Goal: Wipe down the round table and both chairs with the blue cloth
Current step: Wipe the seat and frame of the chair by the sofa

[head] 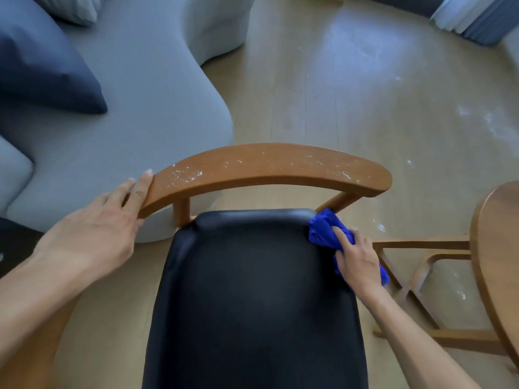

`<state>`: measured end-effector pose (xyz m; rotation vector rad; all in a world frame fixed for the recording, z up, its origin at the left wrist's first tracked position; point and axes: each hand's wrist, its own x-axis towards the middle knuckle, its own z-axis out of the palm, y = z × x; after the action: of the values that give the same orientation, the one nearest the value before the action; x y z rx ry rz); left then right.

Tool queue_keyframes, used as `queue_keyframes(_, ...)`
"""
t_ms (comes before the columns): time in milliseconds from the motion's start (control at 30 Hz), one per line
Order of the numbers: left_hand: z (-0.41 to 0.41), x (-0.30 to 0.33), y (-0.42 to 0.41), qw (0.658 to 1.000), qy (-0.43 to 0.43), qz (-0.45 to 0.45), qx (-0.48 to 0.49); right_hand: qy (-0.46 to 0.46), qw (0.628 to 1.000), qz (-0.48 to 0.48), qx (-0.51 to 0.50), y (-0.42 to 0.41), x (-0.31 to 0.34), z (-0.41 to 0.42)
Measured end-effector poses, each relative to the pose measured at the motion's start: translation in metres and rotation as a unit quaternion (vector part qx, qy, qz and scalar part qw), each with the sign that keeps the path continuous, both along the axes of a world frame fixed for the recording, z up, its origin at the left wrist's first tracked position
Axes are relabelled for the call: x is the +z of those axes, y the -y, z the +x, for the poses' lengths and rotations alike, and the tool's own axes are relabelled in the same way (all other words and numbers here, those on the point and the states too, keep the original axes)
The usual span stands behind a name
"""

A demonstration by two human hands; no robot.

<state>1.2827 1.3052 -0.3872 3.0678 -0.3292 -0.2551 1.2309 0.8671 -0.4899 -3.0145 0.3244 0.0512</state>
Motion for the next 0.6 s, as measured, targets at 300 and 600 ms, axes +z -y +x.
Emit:
queue_keyframes(300,0.012,-0.031,-0.019,0.997,-0.049,0.061,0.006,0.053,0.972,0.106,-0.203,-0.147,-0.007,-0.027)
queue_keyframes(600,0.011,-0.022,-0.013,0.998,-0.031,0.046,-0.011,0.049,0.932,0.071,0.352,-0.219,-0.016,-0.104)
